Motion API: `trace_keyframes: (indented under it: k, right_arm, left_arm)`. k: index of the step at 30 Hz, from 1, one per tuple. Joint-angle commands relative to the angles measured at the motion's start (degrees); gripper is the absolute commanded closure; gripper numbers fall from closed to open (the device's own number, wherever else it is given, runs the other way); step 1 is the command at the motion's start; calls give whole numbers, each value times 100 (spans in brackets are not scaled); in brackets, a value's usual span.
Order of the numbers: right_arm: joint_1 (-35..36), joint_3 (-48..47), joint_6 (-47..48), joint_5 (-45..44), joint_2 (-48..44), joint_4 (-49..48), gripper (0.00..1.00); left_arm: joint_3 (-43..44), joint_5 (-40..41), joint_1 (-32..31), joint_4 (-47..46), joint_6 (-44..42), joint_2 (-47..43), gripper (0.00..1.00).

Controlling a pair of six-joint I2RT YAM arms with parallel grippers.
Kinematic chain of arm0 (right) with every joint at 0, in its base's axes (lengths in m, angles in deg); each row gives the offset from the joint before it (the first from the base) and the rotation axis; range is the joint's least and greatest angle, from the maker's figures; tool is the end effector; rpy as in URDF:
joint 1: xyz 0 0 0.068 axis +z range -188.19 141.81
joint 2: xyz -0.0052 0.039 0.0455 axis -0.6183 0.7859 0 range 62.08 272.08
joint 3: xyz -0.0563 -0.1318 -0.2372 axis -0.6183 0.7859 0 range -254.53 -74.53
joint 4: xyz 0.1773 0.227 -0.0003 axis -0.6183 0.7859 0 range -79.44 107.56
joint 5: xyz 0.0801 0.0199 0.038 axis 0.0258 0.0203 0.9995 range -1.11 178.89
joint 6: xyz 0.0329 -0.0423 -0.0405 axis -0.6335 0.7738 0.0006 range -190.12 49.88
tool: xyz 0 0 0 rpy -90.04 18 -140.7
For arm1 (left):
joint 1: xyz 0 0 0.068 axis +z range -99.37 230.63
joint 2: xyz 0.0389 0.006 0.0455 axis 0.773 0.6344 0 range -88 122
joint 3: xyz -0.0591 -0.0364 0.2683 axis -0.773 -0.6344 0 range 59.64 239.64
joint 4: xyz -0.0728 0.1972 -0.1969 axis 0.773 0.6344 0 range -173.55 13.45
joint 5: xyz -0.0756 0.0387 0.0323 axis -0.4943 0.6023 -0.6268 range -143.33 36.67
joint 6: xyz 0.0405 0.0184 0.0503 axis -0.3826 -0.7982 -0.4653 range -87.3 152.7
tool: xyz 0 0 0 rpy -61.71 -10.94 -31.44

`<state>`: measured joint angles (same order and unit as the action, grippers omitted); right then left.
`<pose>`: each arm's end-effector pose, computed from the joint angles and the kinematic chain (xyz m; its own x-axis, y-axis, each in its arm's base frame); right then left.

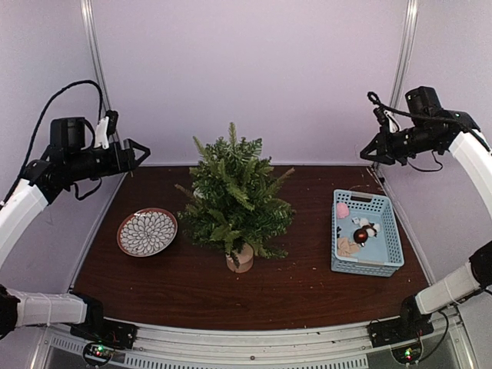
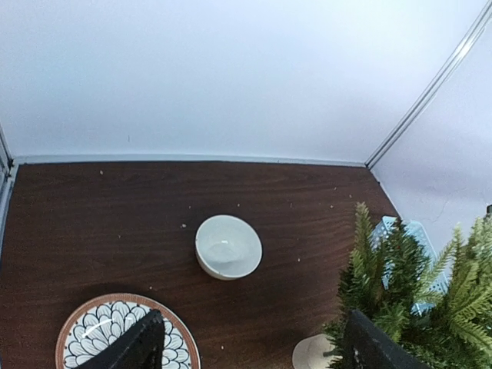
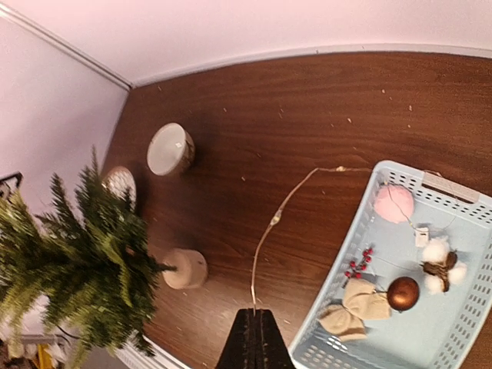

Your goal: Decorate the small christmas tree

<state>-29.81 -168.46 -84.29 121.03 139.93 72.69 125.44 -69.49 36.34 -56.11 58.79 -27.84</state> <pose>0.2850 0.0708 0.4233 -0.8101 0.0902 -0.5793 -0.2997 0.7856 0.5413 0.2569 -0.0808 0.3863 -0.5375 -0.2990 -0.7885 0.2795 0.8190 -0.5011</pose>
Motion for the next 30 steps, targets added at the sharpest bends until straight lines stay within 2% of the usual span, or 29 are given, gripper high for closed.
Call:
trace_keyframes:
  k: [1, 5, 10, 15, 19, 25, 30]
  right_arm:
    - [32, -173, -1183, 412, -366, -1172, 100]
    - [32, -221, -1847, 545, -527, -1912, 100]
    - [77, -338, -2437, 648, -638, -2787, 100]
    - [176, -676, -2590, 566, -575, -3154, 100]
    - [229, -709, -2695, 528, -614, -3563, 100]
    - [256, -198, -2860, 258, -832, -4092, 100]
    - [265, -48, -2791, -188, -959, -4151, 100]
  left_arm:
    - [462, 99, -121, -219, -332, -166, 21]
    - [1014, 165, -348, -71, -677, -15, 21]
    - [2167, 469, -914, 633, -1383, 539, 22]
    - [2667, 621, -1275, 869, -1631, 865, 21]
    - [3023, 1049, -1660, 1200, -1975, 1102, 20]
    - [3757, 1336, -1683, 1689, -2127, 1627, 17]
    - [4199, 1680, -1683, 2144, -2116, 1924, 9]
